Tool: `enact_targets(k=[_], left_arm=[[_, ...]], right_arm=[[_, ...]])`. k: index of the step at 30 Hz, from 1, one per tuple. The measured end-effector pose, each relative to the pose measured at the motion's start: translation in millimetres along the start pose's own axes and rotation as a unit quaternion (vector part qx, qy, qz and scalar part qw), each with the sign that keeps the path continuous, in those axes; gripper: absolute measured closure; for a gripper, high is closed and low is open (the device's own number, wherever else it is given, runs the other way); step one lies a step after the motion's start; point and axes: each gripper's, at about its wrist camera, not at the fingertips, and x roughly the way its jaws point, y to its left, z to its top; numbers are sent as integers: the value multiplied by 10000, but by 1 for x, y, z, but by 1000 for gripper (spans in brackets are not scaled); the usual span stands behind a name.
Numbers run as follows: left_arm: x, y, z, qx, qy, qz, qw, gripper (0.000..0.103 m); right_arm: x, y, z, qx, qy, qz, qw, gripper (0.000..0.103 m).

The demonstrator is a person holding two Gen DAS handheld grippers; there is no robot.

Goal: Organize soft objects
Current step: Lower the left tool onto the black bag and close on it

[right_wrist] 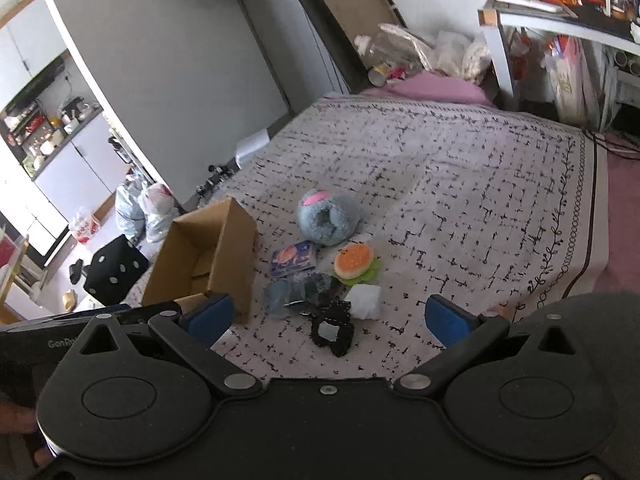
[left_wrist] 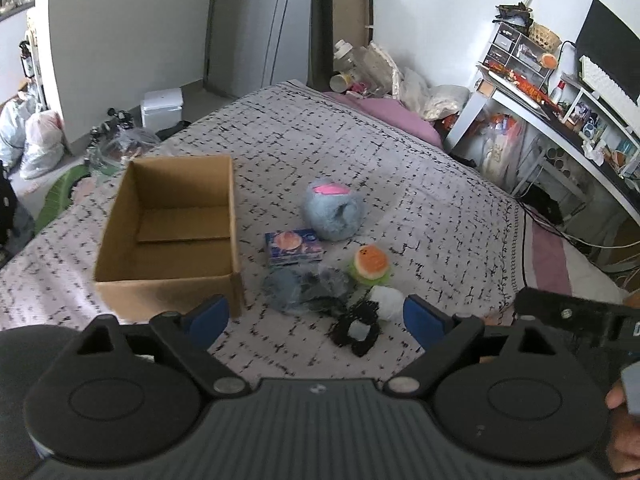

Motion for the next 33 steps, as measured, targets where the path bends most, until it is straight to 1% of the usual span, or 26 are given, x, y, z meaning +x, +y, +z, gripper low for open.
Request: enact_targets(k=[2, 4, 6, 8, 10, 13, 19, 22, 25, 27, 28, 30, 33], left_arm=[[10, -1, 0, 0, 45, -76, 10000, 12], [18, -1, 0, -22, 112, -116, 9999, 15], [29, 1, 0, -94, 180, -127, 9997, 20], [38, 6, 1, -250, 243, -141, 9993, 28], [45, 10, 2, -387, 296, -80, 9988, 40], [56, 17, 5, -552, 380, -15, 9977, 50], [75, 21, 6, -673, 510, 0, 9964, 55], [85, 22, 7, -751, 583, -27, 9955, 57], [96, 22, 8, -806, 636, -54, 9947, 57], [105, 21, 9, -803, 693, -34, 9943, 58], [109, 21, 10, -812, 718, -25, 9941, 60], [116, 22, 11, -883, 760, 6, 9932, 62], [123, 27, 10, -1034, 755, 83, 9917, 63]], right_arm=[[7, -1, 1, 69, 46, 30, 10000, 3], [17, -1, 2, 172, 148, 37, 9997, 8], [25, -1, 4, 256, 215, 35, 9994, 11], [33, -2, 6, 375, 266, 30, 9989, 14], [44, -4, 7, 582, 382, 51, 9976, 26], [60, -8, 6, 824, 555, 45, 9950, 32], [89, -16, 3, 1238, 841, -10, 9887, 39], [101, -21, 4, 1431, 944, -39, 9852, 40], [112, -25, 2, 1590, 1060, -32, 9816, 40], [120, -27, 0, 1715, 1154, -5, 9784, 41], [125, -28, -1, 1769, 1203, 16, 9768, 45], [136, -31, -3, 1878, 1327, 26, 9732, 48], [150, -35, -7, 2015, 1497, 36, 9680, 48]])
